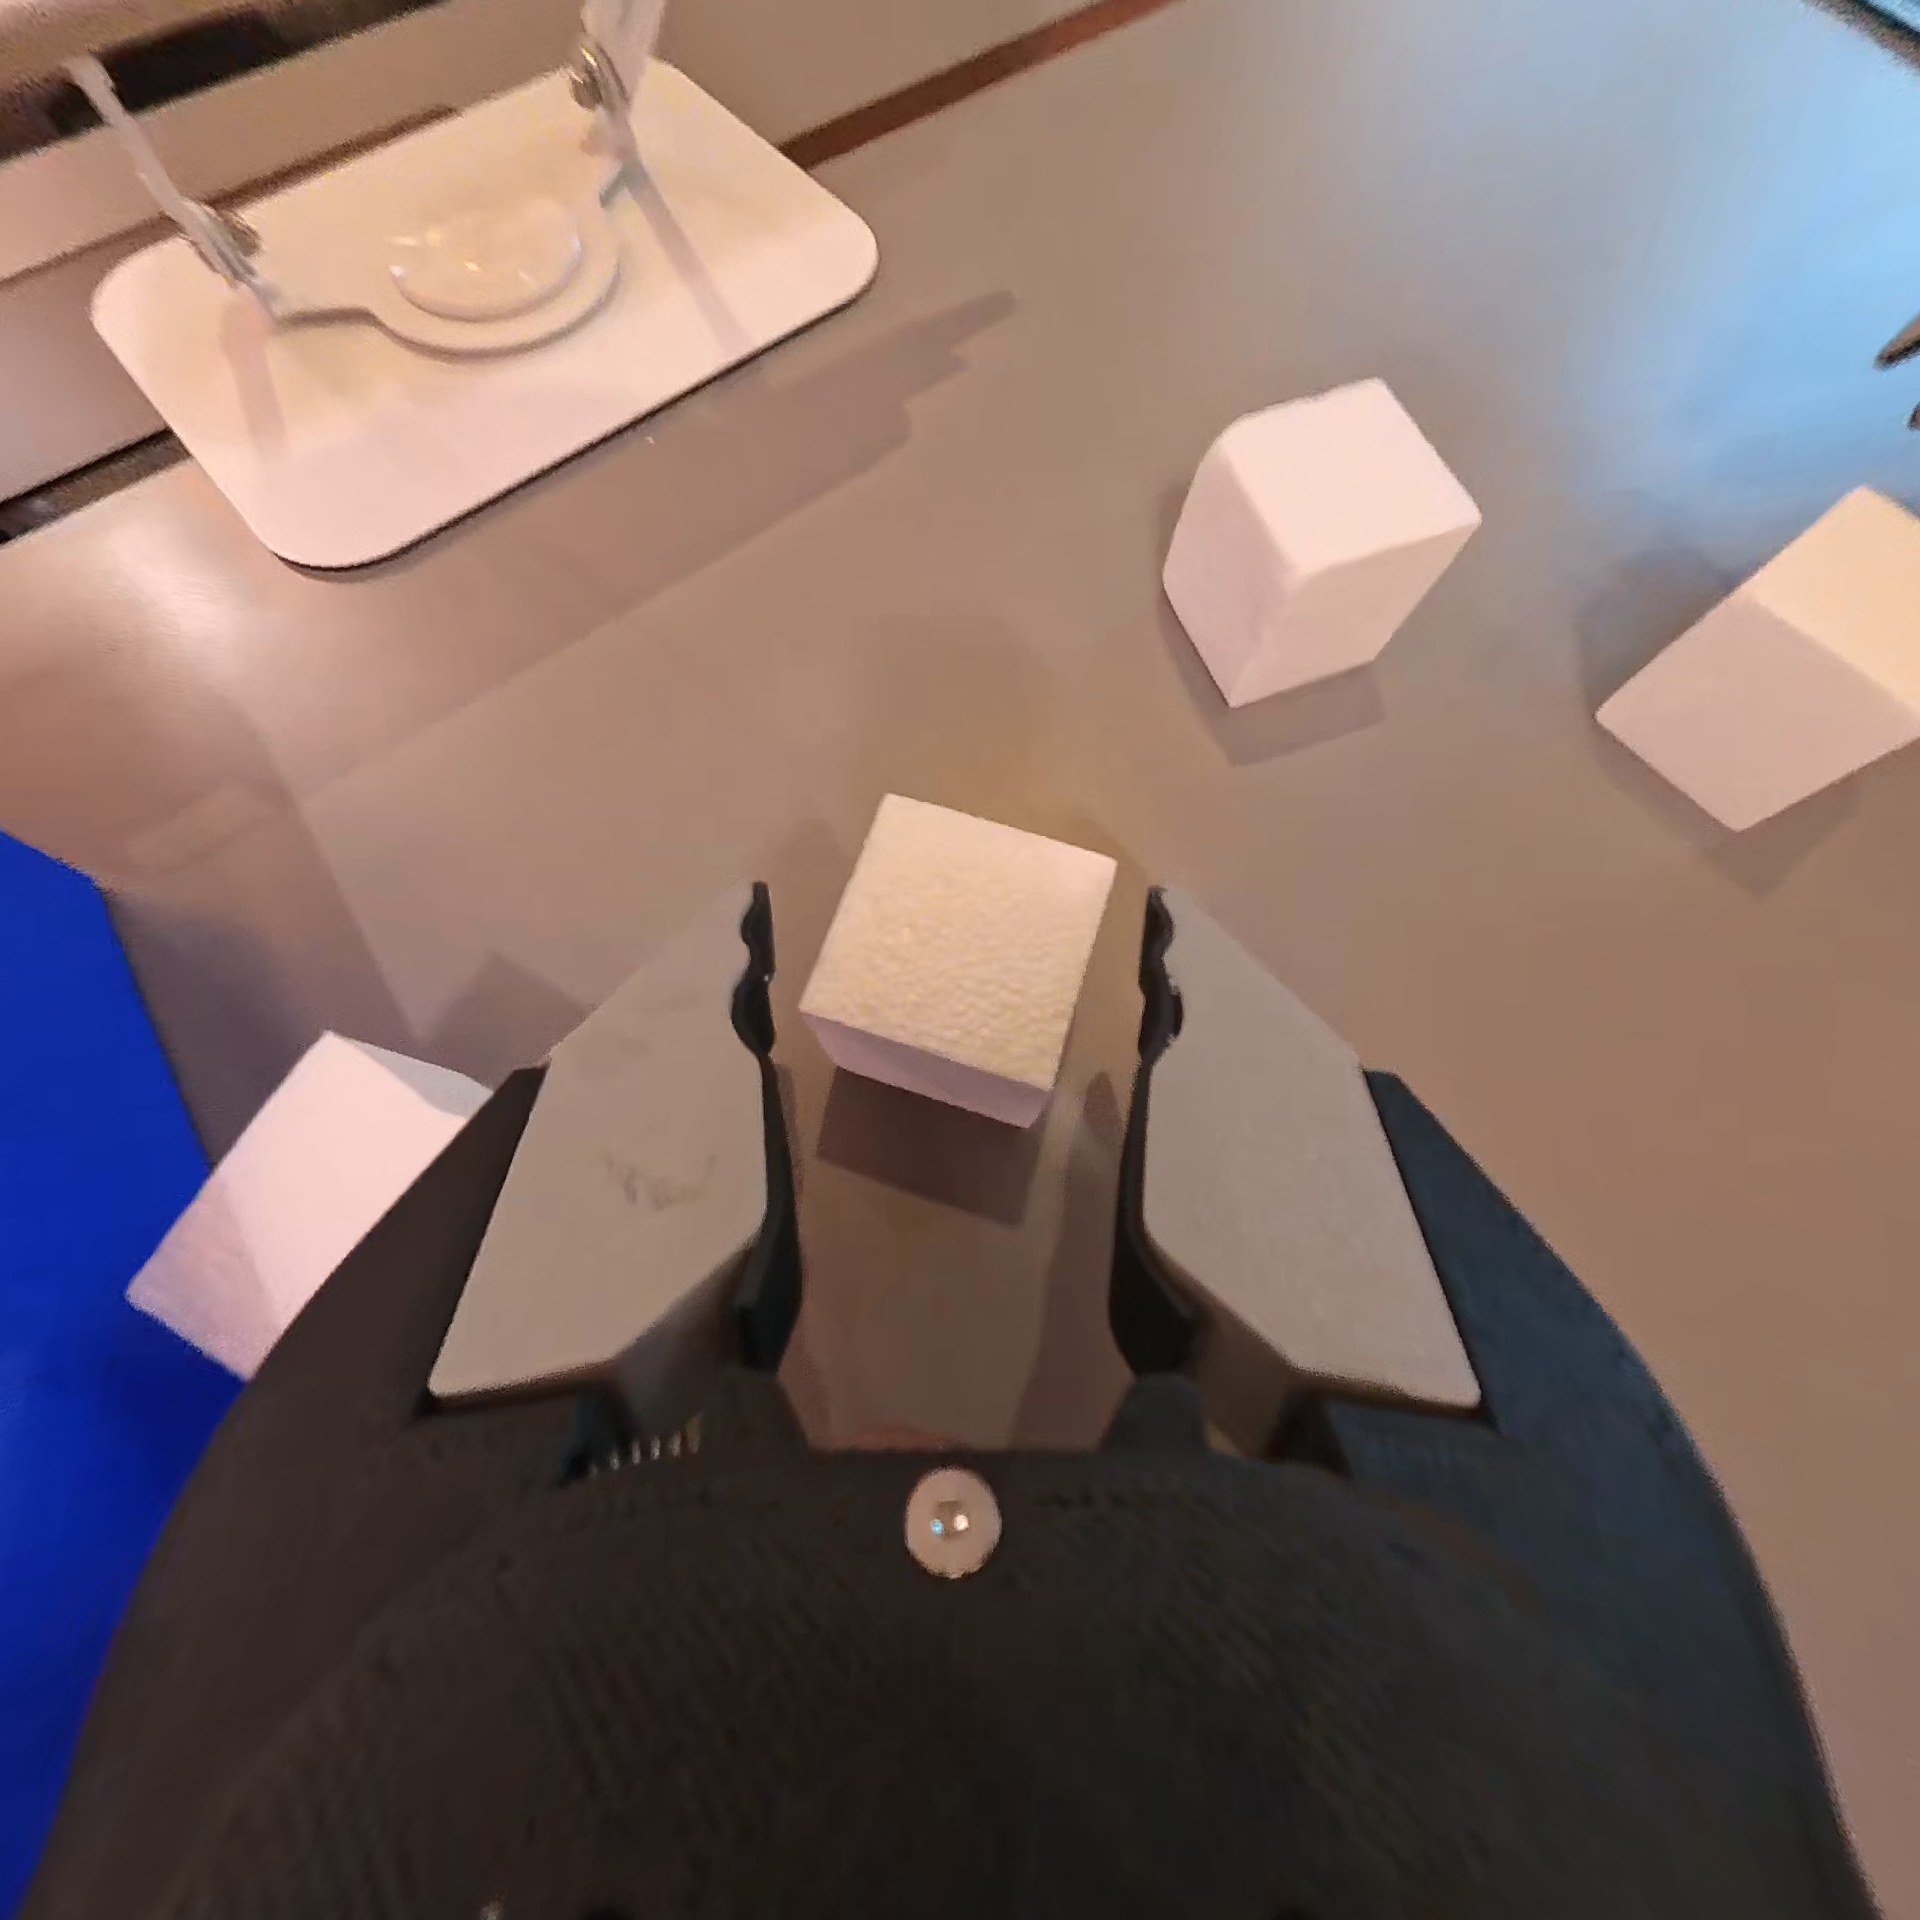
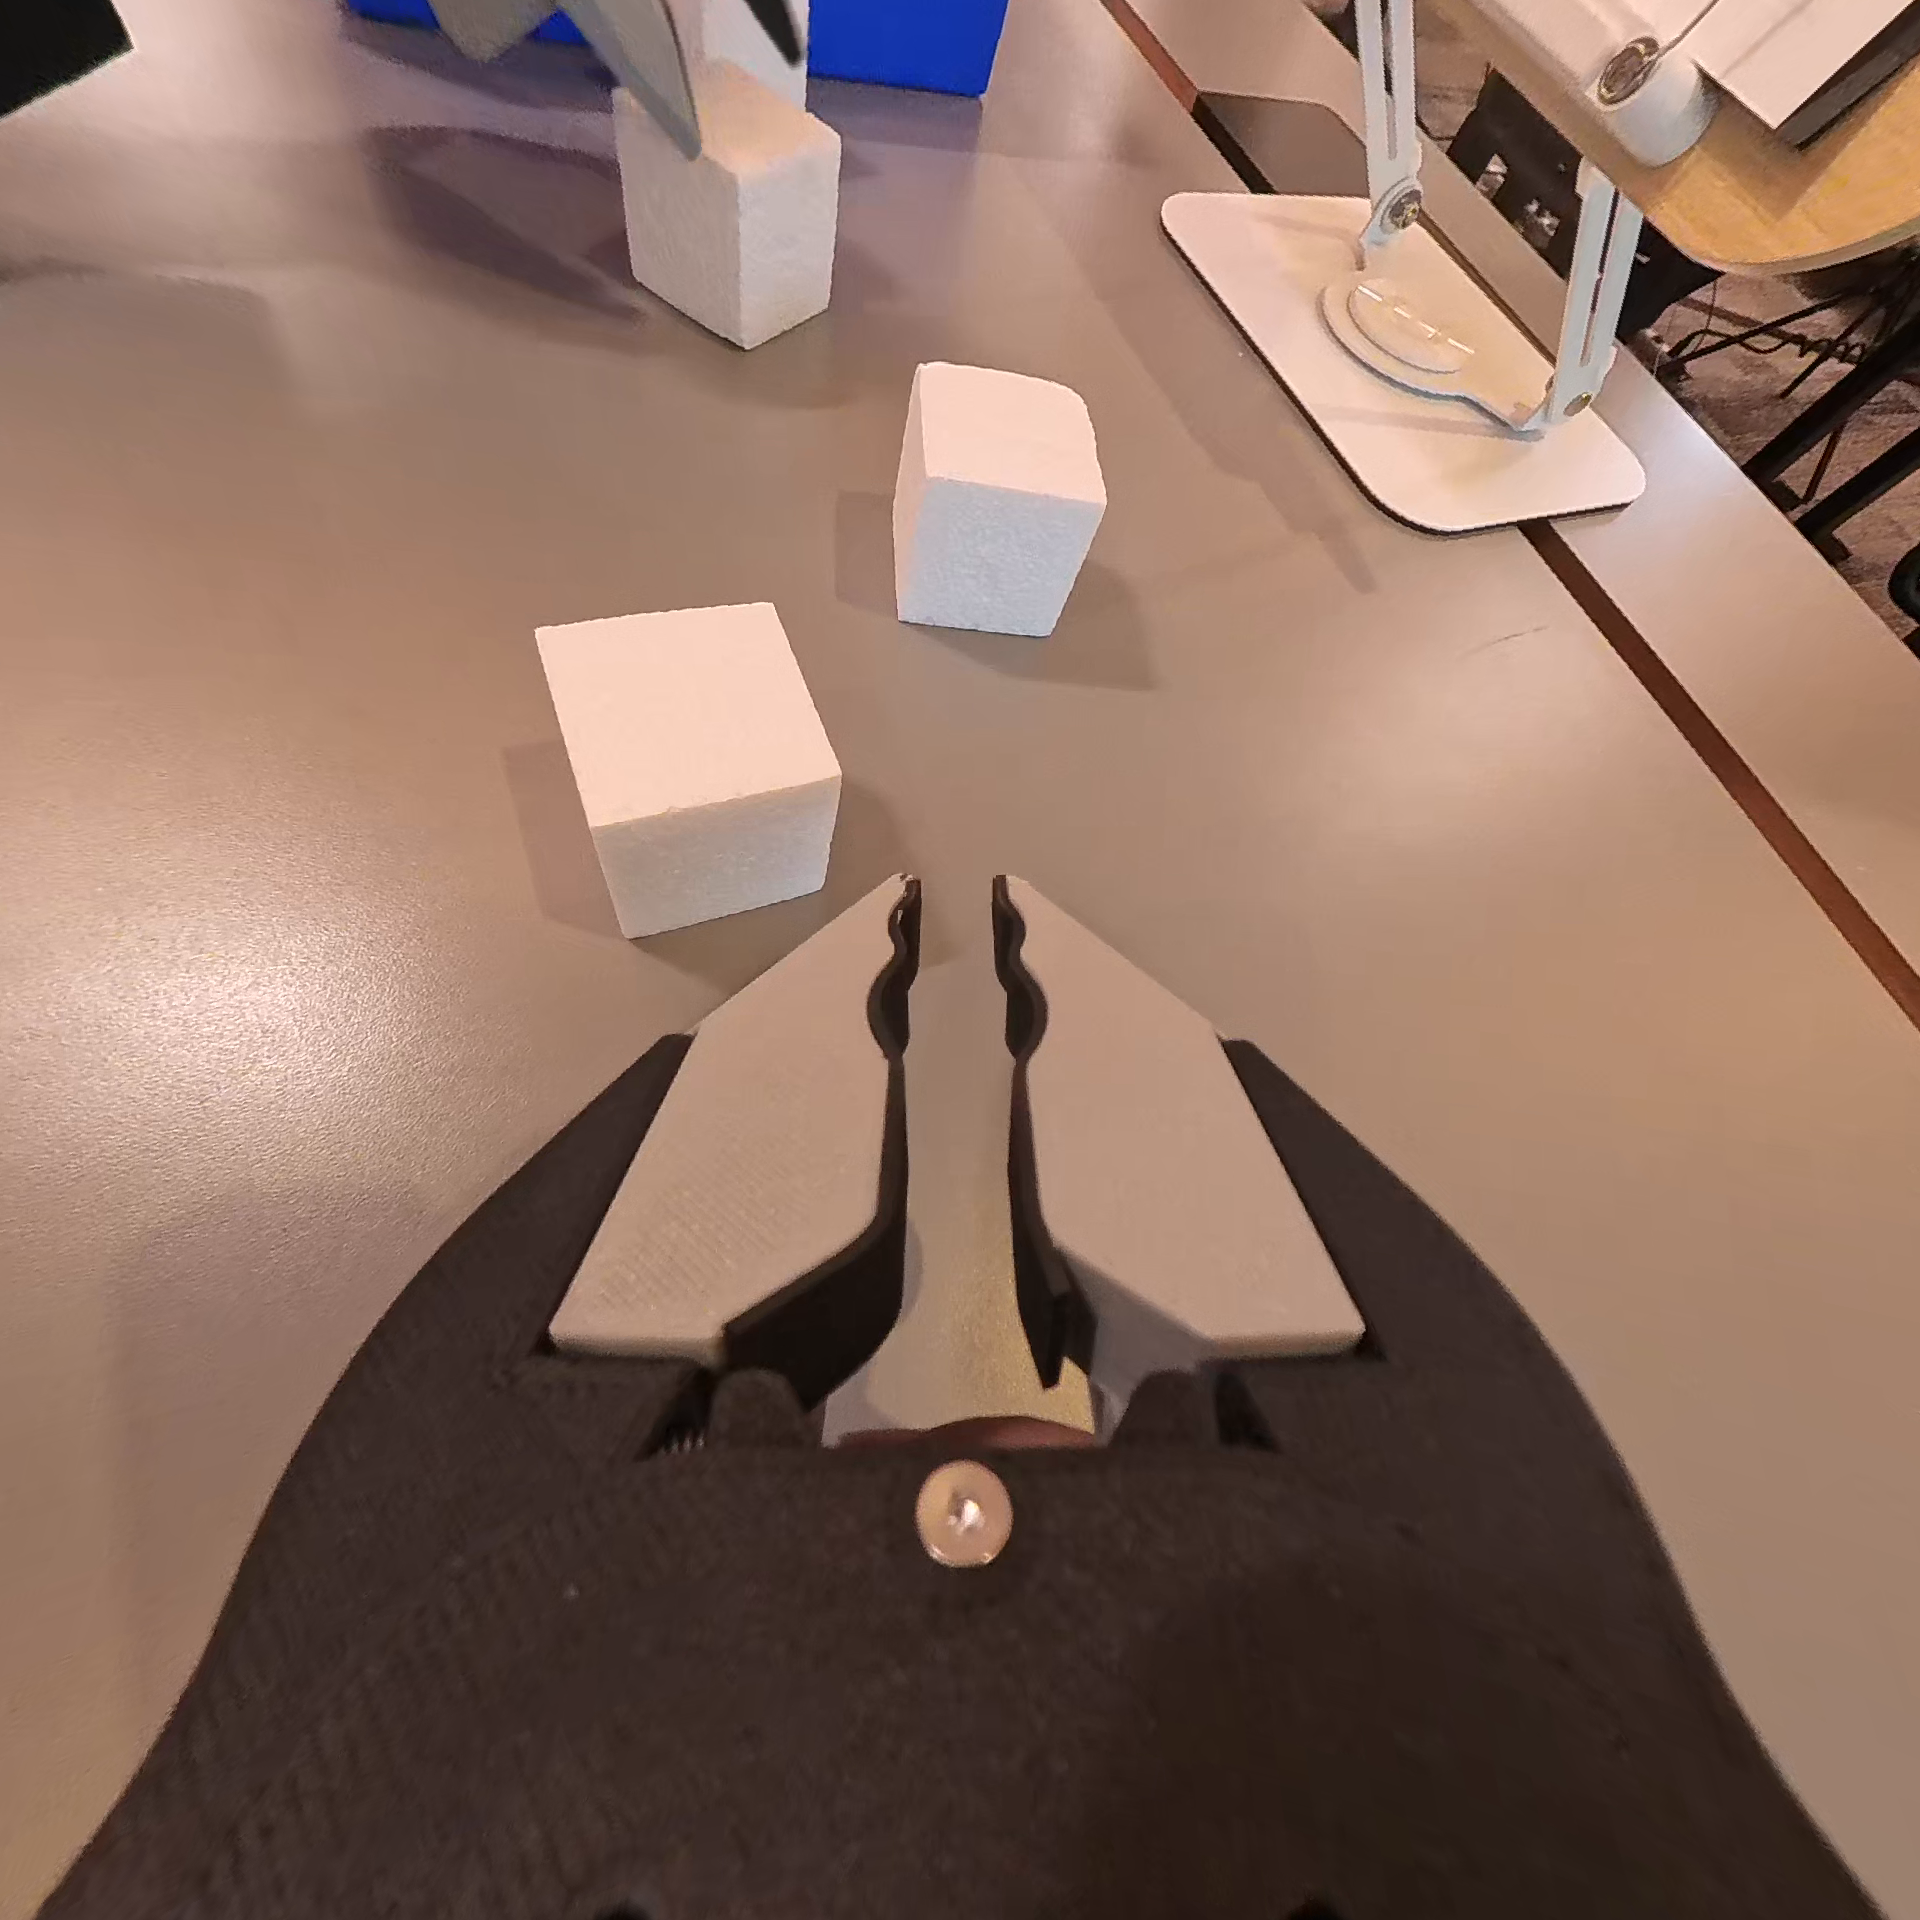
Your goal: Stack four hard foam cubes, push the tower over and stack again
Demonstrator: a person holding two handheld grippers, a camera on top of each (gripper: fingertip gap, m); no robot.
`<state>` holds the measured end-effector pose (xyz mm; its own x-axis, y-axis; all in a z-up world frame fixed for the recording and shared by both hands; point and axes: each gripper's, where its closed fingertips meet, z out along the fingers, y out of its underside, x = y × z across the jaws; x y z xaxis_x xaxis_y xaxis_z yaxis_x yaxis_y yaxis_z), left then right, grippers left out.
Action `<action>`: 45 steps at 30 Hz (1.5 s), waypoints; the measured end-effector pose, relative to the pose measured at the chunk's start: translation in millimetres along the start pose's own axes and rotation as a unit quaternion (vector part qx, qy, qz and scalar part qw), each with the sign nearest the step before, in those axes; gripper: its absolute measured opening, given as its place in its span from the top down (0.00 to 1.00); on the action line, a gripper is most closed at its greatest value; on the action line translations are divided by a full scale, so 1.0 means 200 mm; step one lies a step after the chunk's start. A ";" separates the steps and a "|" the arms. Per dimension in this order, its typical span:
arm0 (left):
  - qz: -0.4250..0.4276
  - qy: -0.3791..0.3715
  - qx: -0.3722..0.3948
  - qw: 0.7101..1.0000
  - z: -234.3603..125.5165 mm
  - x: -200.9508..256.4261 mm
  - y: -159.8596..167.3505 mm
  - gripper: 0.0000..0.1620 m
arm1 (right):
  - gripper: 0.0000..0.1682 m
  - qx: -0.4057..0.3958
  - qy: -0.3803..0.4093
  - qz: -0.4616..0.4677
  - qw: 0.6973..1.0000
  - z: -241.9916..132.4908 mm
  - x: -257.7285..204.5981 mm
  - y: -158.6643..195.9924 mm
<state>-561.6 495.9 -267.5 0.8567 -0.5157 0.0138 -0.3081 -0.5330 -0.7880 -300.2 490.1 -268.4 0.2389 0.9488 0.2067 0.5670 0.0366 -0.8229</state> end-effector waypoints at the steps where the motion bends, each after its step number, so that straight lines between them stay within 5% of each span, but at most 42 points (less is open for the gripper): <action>1: 0.008 0.006 -0.011 1.000 0.01 0.02 0.02 0.58 | 0.94 0.001 0.000 0.000 1.000 0.00 0.00 0.00; 21: 0.058 -0.027 -0.078 0.995 0.10 0.02 0.13 0.56 | 0.94 0.006 -0.002 -0.008 1.000 0.00 -0.02 -0.02; 25: 0.052 -0.034 -0.083 0.995 0.11 0.01 0.13 0.64 | 0.94 0.006 -0.003 -0.009 1.000 0.00 -0.02 -0.02; 36: 0.106 -0.005 0.053 0.993 0.06 0.21 -0.16 0.64 | 0.92 0.041 -0.017 0.030 0.999 -0.01 -0.02 -0.07; 45: 0.175 0.124 0.151 0.965 0.01 0.65 -0.32 0.64 | 0.74 0.130 -0.056 0.107 0.984 -0.07 -0.02 -0.21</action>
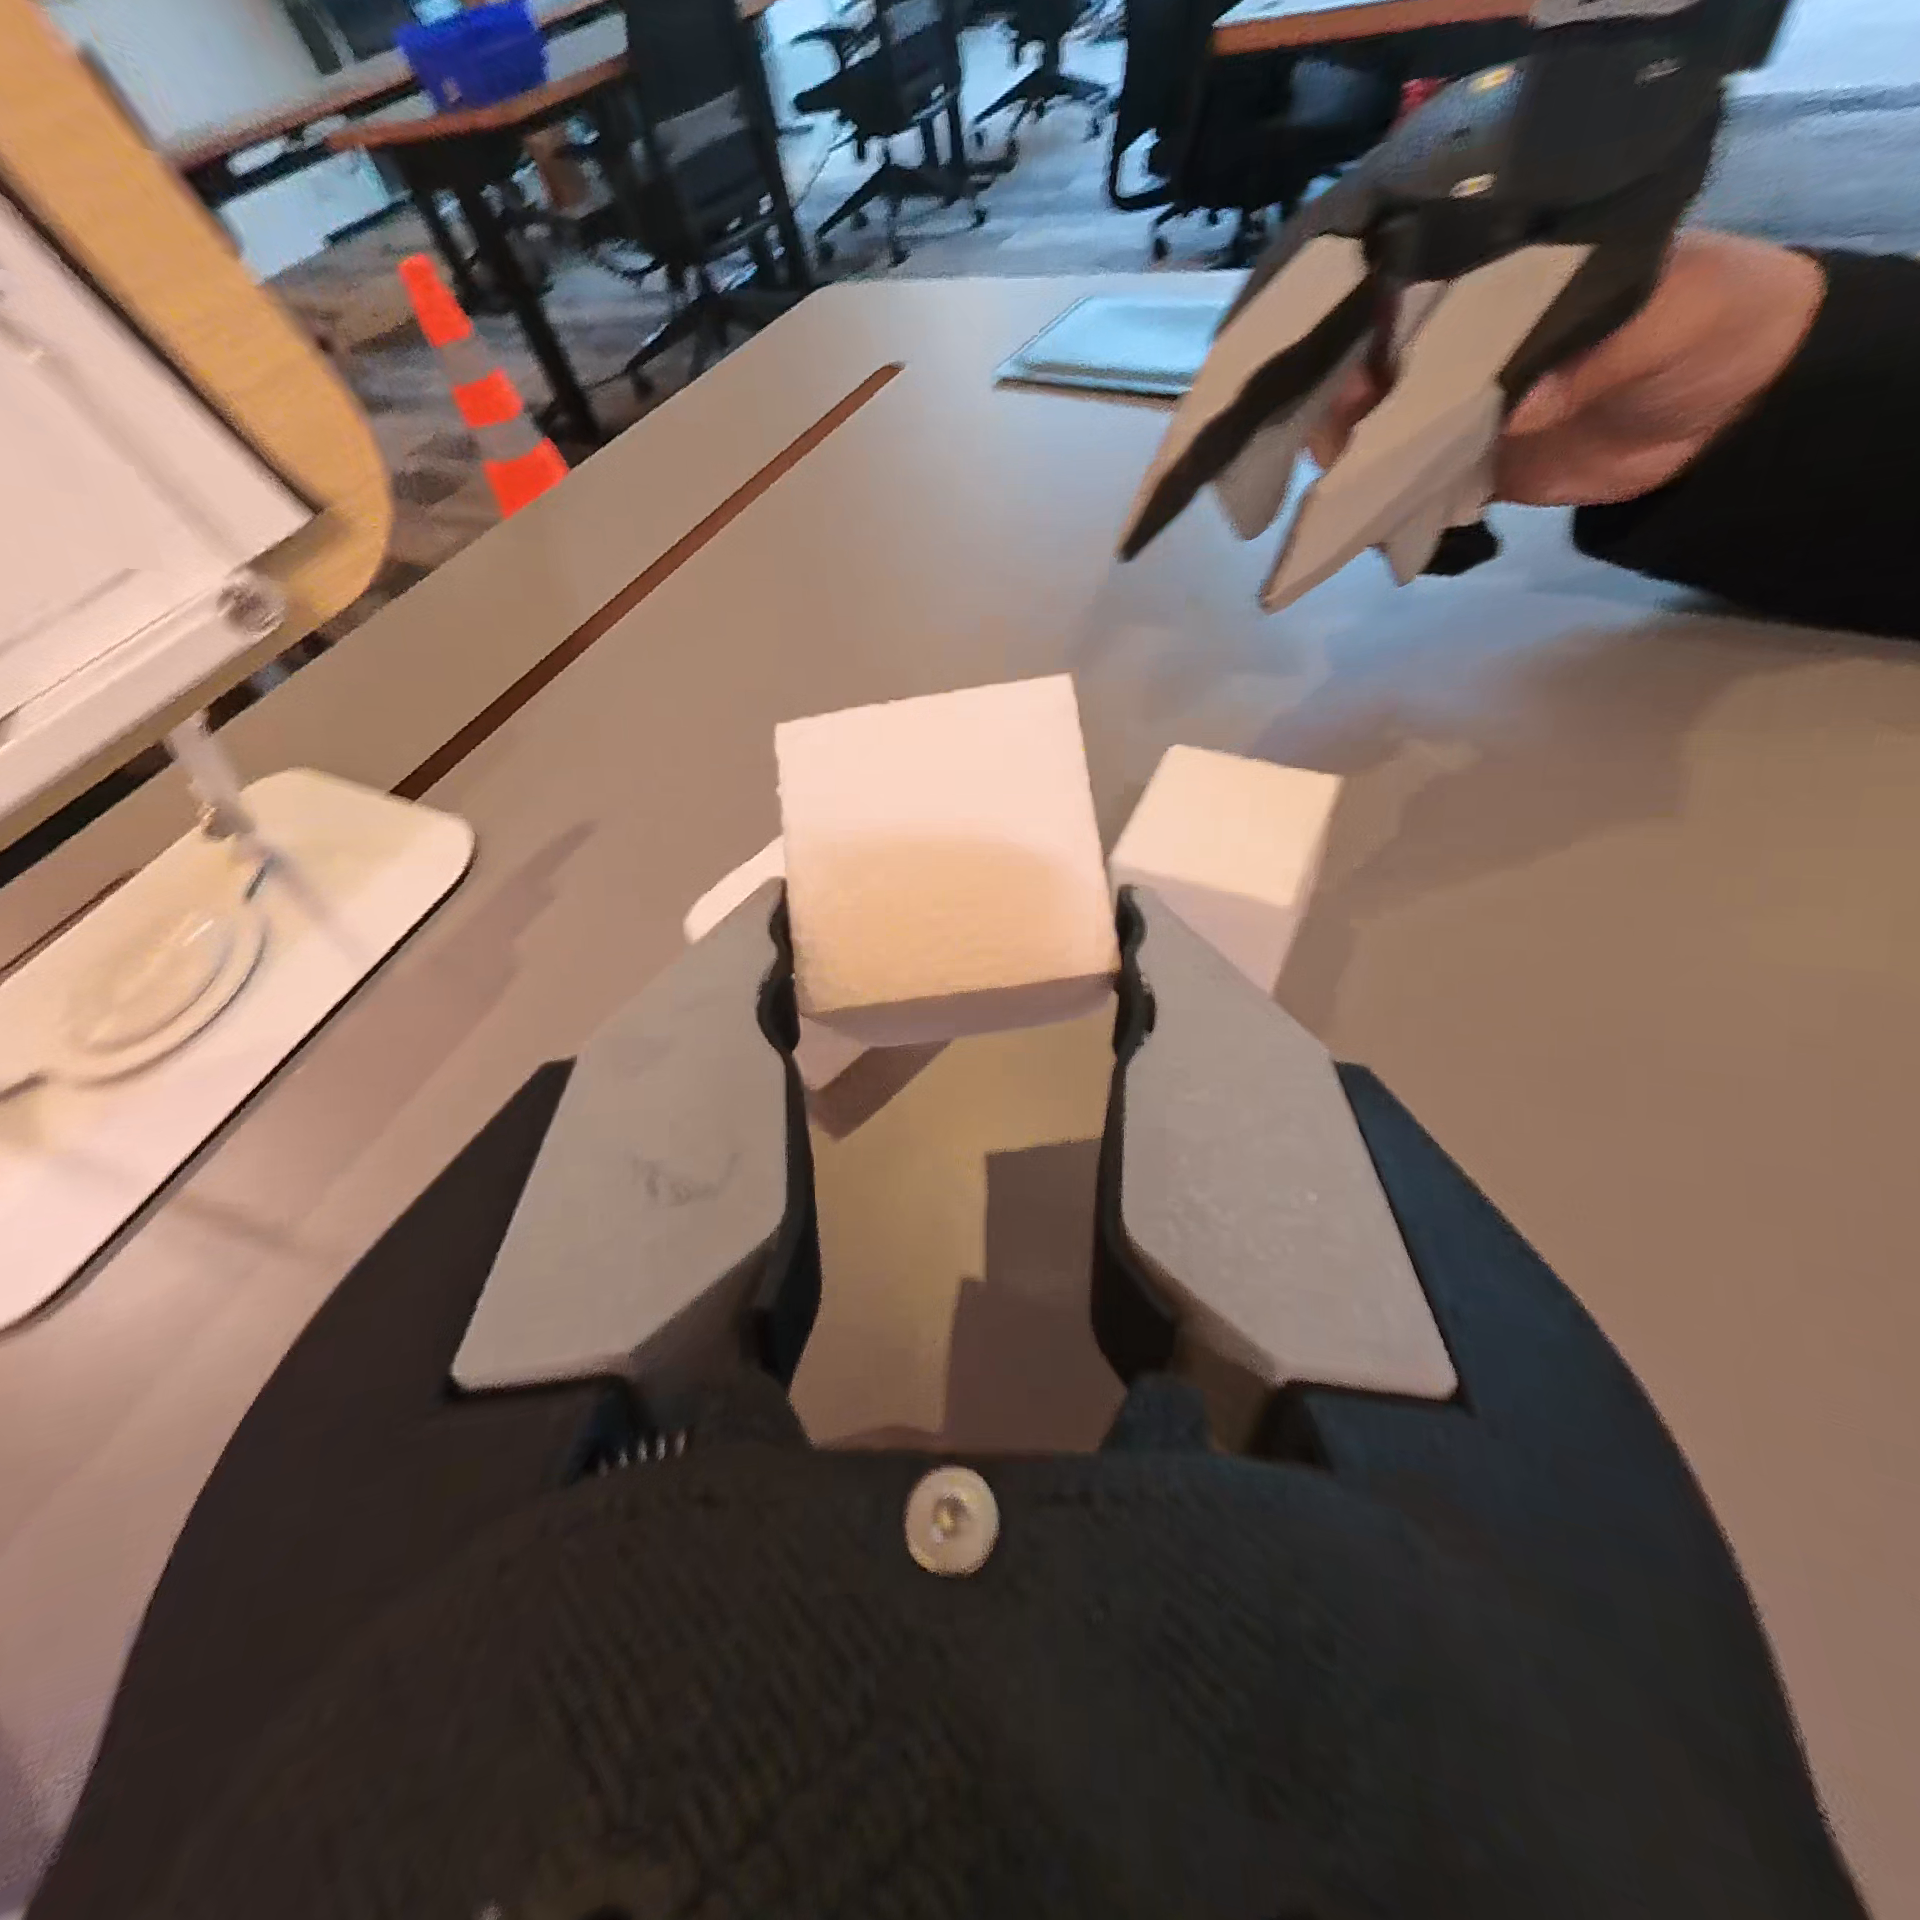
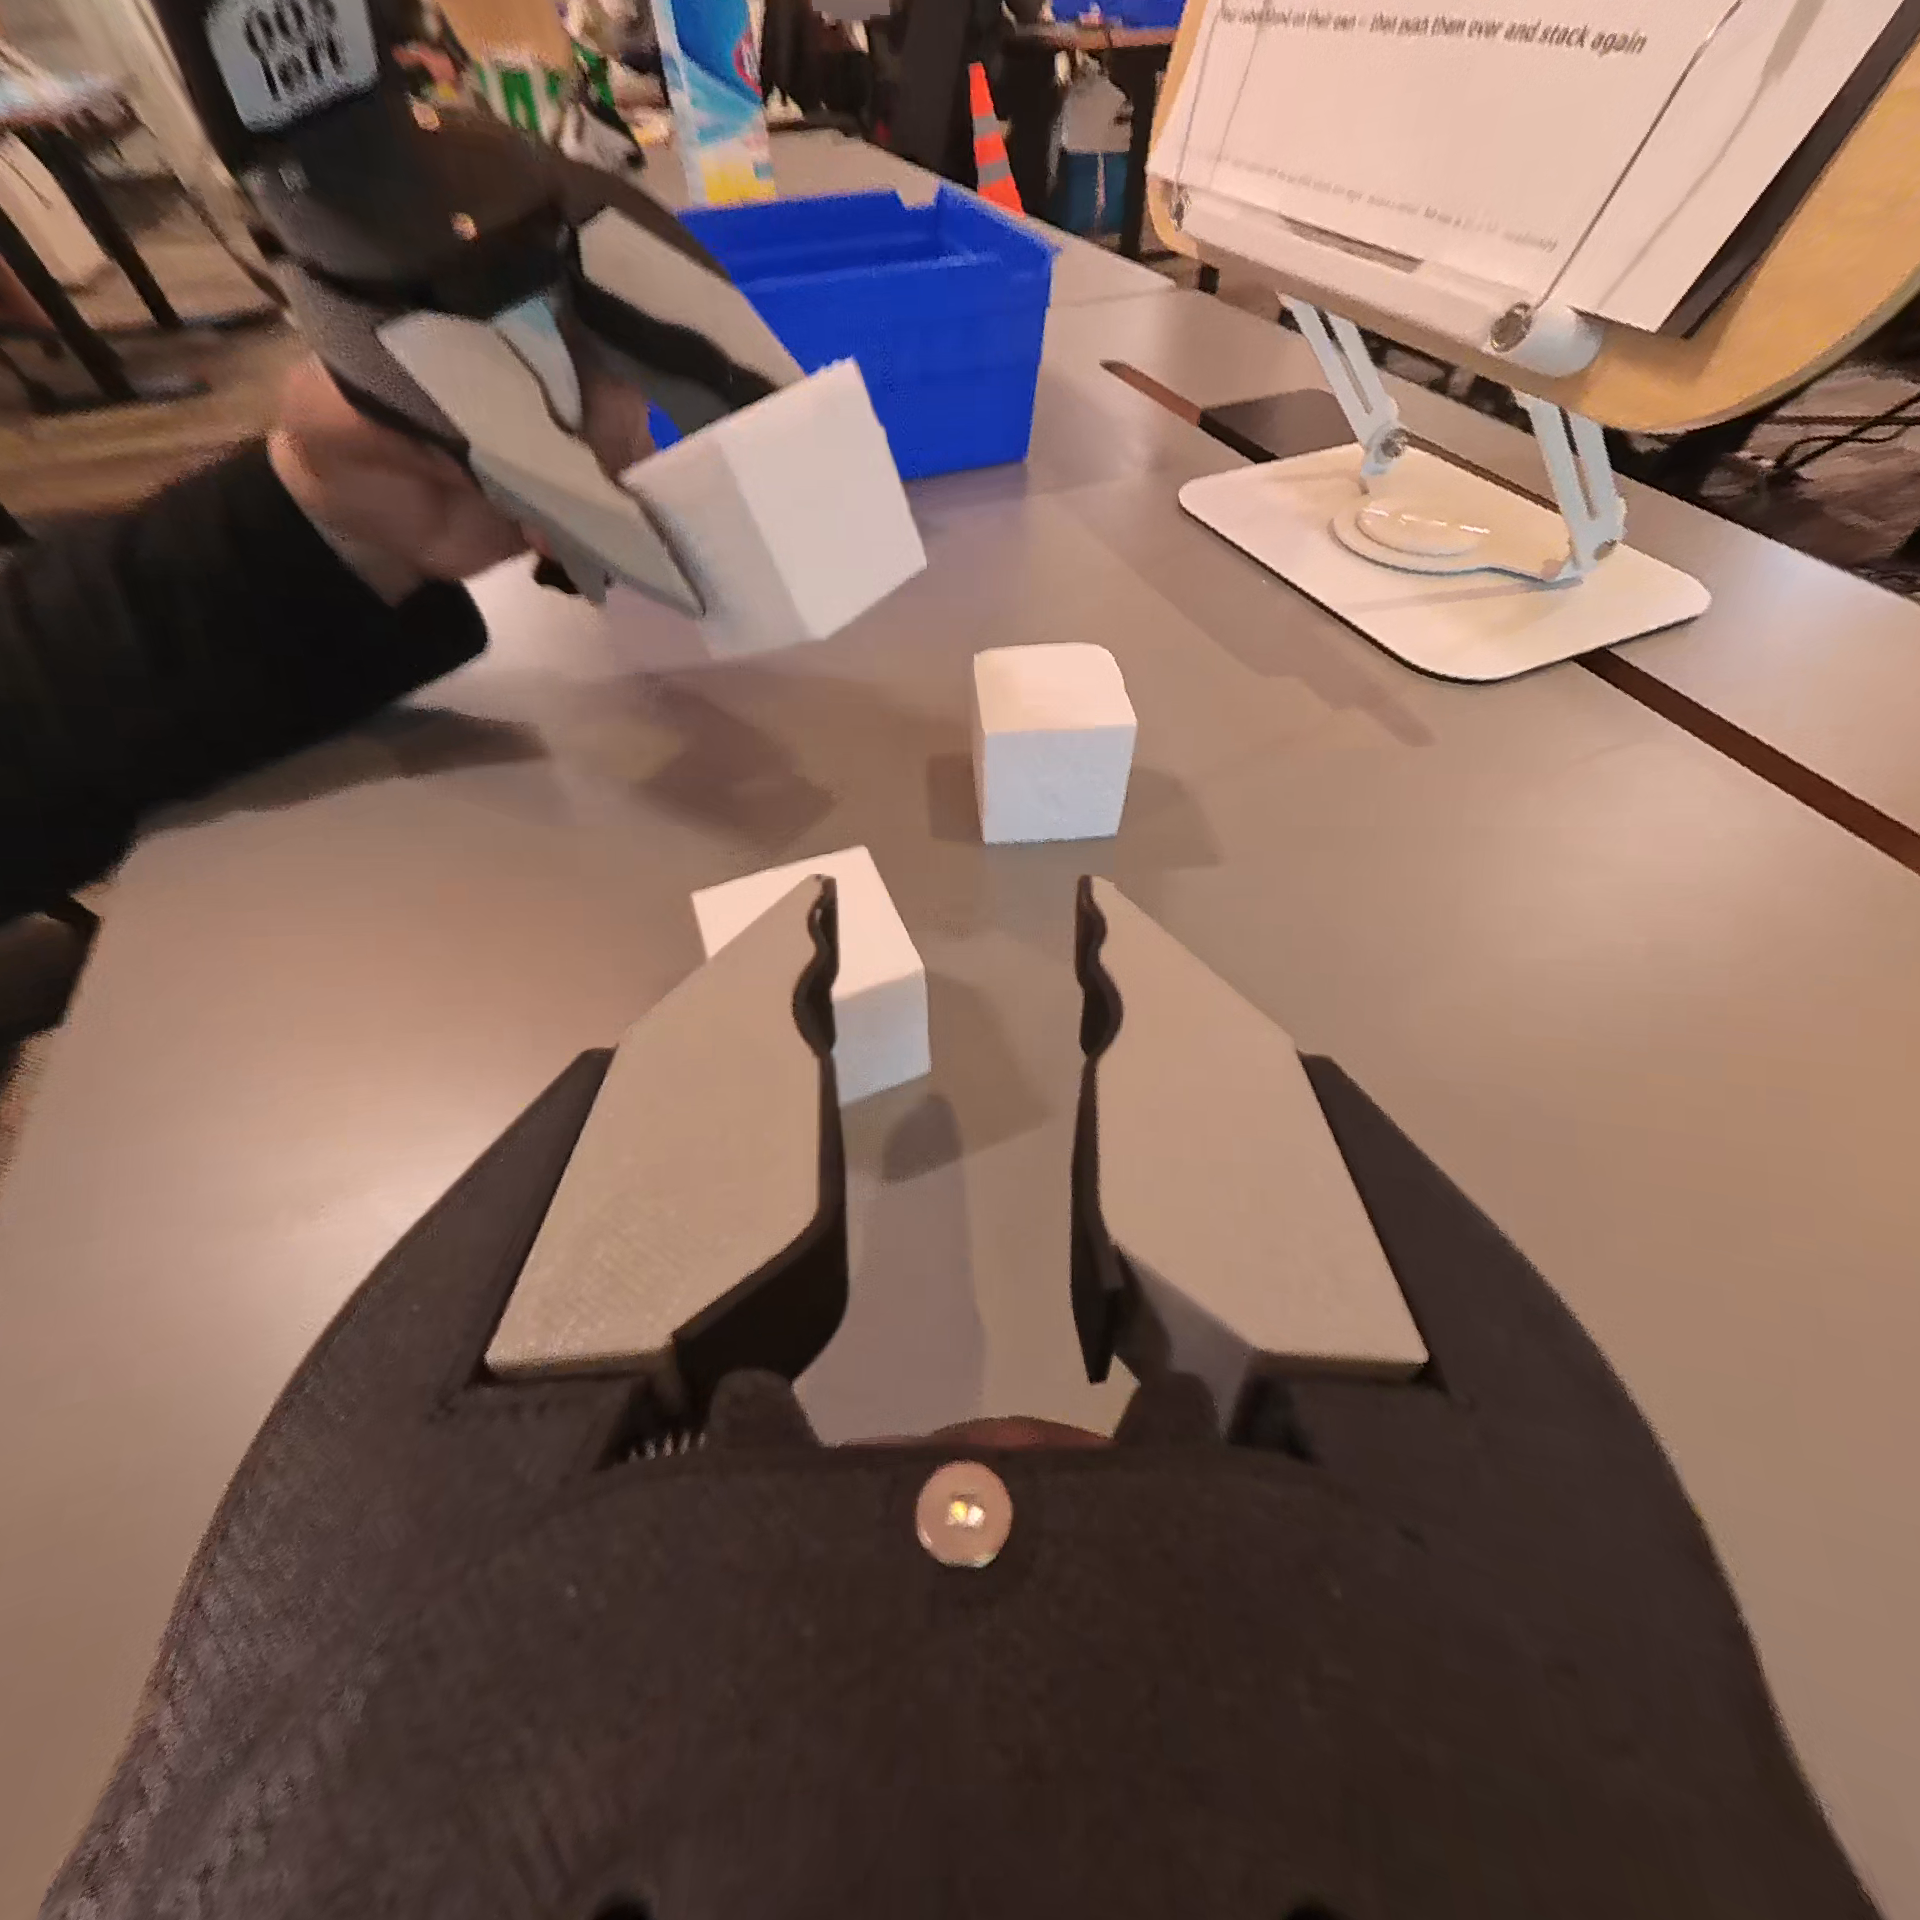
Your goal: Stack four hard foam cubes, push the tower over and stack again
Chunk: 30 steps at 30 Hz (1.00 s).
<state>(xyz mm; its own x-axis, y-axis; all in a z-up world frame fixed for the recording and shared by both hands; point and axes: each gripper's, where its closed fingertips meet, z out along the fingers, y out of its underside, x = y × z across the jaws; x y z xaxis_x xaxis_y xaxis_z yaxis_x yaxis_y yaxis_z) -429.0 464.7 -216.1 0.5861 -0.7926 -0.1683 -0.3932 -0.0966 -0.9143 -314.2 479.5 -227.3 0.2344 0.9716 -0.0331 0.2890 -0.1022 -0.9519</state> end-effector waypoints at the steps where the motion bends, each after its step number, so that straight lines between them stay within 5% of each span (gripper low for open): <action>1: 0.010 0.016 0.009 1.000 0.01 0.05 -0.02 0.63 | 0.73 0.011 -0.009 0.008 1.000 0.00 -0.01 -0.02; 7: 0.044 0.101 0.046 0.993 0.03 0.28 -0.11 0.64 | 0.70 0.064 -0.069 0.022 0.995 -0.02 -0.12 -0.11; 20: 0.051 0.157 0.032 0.986 0.10 0.43 -0.08 0.64 | 0.69 0.061 -0.110 -0.080 0.989 0.06 -0.38 -0.13; 30: 0.084 0.194 0.028 0.977 0.09 0.53 -0.07 0.64 | 0.65 0.063 -0.144 -0.074 0.985 0.07 -0.44 -0.12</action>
